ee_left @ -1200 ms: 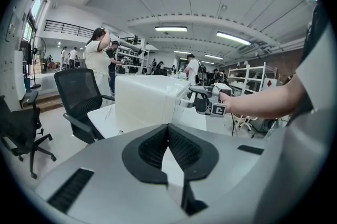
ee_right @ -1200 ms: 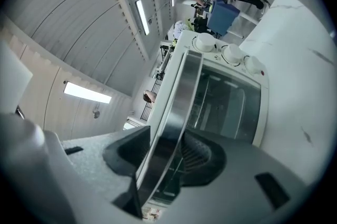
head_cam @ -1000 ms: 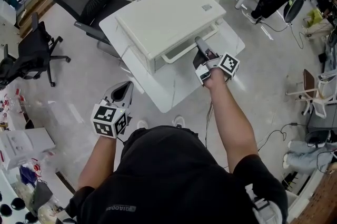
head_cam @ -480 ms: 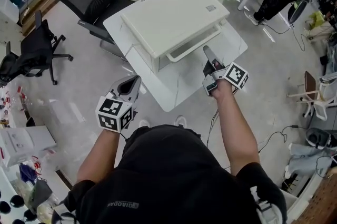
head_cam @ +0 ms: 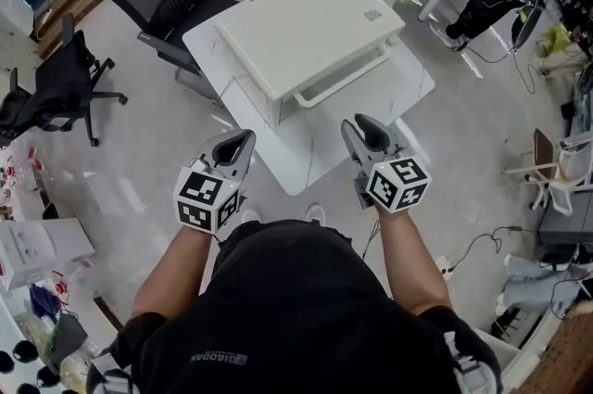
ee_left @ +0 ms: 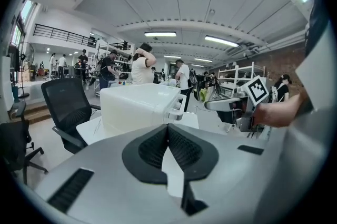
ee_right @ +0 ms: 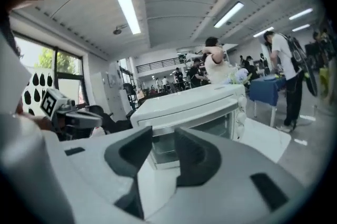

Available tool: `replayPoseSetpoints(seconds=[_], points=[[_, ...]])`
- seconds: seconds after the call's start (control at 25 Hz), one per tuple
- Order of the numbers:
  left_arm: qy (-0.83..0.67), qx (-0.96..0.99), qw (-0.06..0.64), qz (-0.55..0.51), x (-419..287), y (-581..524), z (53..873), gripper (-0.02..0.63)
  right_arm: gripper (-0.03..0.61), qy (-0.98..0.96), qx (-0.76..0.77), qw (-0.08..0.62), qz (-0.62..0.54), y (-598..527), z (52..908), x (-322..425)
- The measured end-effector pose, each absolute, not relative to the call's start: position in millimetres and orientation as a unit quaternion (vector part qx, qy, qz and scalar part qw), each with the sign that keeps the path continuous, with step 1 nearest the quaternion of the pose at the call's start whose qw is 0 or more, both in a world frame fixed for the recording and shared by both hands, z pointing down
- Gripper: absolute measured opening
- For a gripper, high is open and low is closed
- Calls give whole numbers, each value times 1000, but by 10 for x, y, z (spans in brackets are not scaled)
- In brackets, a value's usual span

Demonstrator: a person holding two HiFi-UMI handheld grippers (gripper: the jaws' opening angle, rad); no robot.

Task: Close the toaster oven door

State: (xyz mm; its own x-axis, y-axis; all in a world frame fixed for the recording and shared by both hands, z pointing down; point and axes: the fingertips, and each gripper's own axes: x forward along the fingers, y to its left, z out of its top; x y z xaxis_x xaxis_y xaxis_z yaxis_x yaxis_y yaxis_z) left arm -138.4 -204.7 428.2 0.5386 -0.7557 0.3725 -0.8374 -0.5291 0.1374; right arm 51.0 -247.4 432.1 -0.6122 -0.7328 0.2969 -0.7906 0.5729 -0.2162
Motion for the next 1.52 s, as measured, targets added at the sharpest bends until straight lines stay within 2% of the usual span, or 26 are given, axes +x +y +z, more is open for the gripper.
replayPoseSetpoints(seconds=[0.16,0.36,1.52], points=[[-454,868,152,132,-1334,-2005,4277,3,106,-896,412,118,114,-2223,4228,334],[-444,873,144,138,-1281,-1968,4243,3,3,-896,420,126,65,-2116,4076,281],[-447,873,131,142,-1318,-1928,4191,3,2,-903,400,130,90,-1965,4234,221]])
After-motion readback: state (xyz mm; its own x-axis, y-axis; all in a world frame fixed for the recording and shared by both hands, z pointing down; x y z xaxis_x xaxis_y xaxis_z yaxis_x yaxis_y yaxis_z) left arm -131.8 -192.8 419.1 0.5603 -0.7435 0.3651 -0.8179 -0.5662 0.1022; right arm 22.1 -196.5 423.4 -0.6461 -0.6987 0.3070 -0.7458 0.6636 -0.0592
